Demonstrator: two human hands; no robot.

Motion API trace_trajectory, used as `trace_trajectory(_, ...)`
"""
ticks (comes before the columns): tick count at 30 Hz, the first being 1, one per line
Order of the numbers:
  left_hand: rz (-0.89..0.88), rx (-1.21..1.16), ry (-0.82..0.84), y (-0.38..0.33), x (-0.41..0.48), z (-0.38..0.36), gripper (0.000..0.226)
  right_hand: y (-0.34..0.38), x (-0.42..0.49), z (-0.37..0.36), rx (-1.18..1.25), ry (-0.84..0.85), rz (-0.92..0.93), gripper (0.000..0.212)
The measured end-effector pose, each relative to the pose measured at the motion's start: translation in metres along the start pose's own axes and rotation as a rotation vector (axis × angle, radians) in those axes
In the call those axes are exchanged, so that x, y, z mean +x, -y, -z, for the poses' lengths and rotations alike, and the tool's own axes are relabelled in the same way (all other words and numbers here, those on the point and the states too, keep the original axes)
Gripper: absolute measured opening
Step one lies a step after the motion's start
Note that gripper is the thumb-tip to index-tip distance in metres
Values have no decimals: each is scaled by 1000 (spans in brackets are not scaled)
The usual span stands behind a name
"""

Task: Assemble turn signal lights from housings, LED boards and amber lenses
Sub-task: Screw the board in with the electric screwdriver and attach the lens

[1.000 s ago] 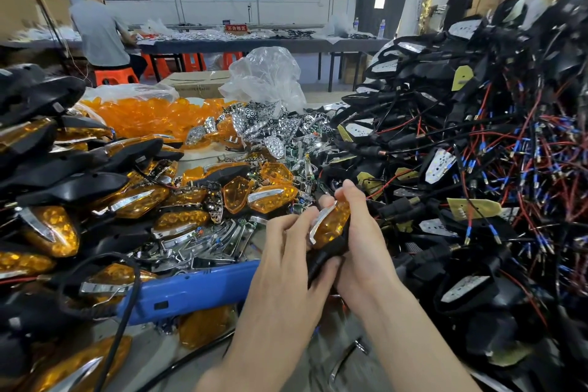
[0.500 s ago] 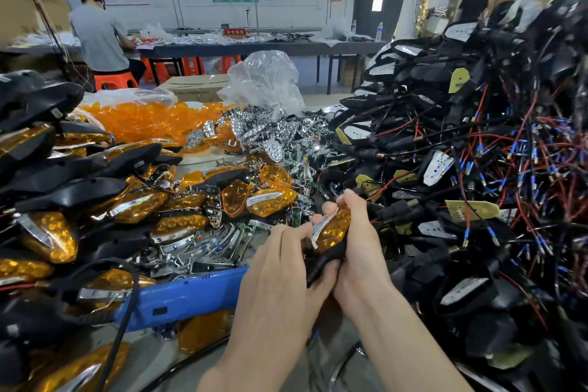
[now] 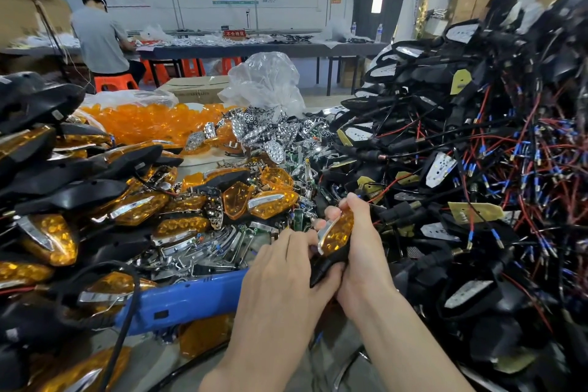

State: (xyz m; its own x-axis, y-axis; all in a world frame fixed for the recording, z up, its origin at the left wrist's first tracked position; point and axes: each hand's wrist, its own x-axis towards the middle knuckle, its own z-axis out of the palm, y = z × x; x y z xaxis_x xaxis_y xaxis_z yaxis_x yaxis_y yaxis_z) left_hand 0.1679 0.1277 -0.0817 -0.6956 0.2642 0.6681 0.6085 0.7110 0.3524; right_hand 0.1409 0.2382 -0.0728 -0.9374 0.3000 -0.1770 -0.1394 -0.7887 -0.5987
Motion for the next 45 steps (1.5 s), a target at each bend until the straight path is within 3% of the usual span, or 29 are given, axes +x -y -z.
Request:
trace_trajectory(5, -10, 68, 5, -1, 1, 3, 34, 1, -1, -2, 38, 13, 12, 25)
trace_trajectory(10, -11, 75, 6, -3, 0, 5, 46, 2, -6, -4, 168, 129, -18, 24)
trace_trajectory(16, -55, -85, 23, -7, -1, 9, 38, 11, -8, -4, 224, 262, 10, 25)
trace_trajectory(20, -52, -101, -1, -2, 3, 14, 33, 10, -8, -6, 206, 253, -88, 36)
trace_trajectory(26, 77, -458, 220, -3, -4, 12, 40, 11, -5, -7, 180, 127, -58, 43)
trace_trajectory(29, 192, -535, 212, -1, -3, 7, 49, 10, -7, -6, 151, 140, -69, 43)
trace_trajectory(37, 122, -478, 169, -1, 1, 7, 48, 4, -11, -7, -36, 195, 24, 44)
trace_trajectory(45, 46, -372, 162, -11, -2, 8, 58, 9, -12, -8, 24, 165, 27, 48)
